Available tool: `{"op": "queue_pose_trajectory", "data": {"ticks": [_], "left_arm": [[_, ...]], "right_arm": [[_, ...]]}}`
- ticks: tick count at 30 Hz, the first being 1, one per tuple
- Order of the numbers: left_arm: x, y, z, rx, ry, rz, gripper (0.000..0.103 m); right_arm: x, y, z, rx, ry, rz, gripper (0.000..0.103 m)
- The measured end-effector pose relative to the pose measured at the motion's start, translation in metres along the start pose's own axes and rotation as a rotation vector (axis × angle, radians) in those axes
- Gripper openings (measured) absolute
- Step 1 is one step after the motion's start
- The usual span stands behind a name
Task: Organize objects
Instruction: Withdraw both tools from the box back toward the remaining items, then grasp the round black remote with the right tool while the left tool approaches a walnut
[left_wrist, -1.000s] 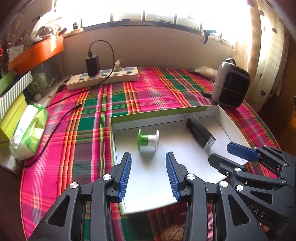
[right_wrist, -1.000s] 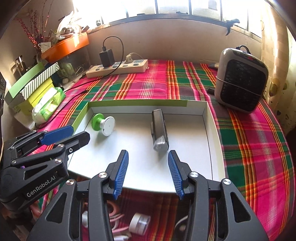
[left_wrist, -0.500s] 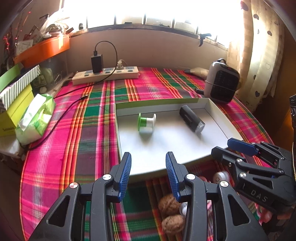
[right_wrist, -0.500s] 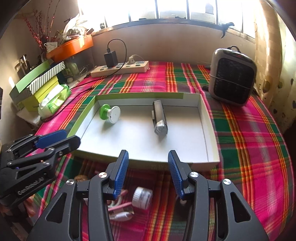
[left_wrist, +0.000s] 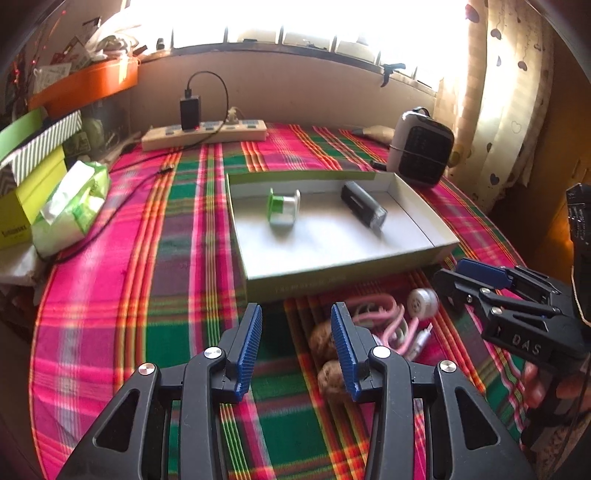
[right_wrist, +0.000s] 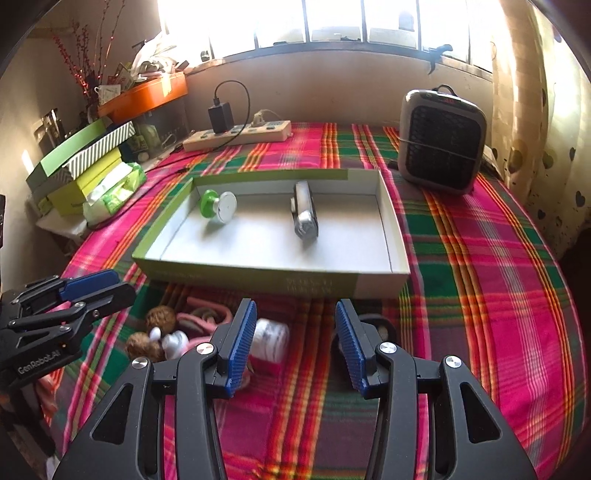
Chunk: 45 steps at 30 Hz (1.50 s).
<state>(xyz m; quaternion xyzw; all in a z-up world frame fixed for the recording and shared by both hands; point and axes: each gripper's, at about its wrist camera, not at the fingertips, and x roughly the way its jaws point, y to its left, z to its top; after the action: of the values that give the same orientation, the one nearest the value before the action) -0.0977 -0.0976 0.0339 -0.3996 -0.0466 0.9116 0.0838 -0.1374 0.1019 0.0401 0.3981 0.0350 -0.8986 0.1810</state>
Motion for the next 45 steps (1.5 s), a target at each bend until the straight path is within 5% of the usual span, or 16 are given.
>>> {"op": "queue_pose_trajectory", "data": {"ticks": [14,45], "left_arm": [[-0.002,-0.010,-0.023,0.012,0.050,-0.076,0.040],[0.020,-0.017,-0.026,0.029,0.108,-0.022,0.042]], "right_arm": [[-0.011,-0.024,-0.026,0.041,0.015,-0.025,0.049],[0.021,-0.045,-0.017,0.006,0.077,-0.074,0.055]]}}
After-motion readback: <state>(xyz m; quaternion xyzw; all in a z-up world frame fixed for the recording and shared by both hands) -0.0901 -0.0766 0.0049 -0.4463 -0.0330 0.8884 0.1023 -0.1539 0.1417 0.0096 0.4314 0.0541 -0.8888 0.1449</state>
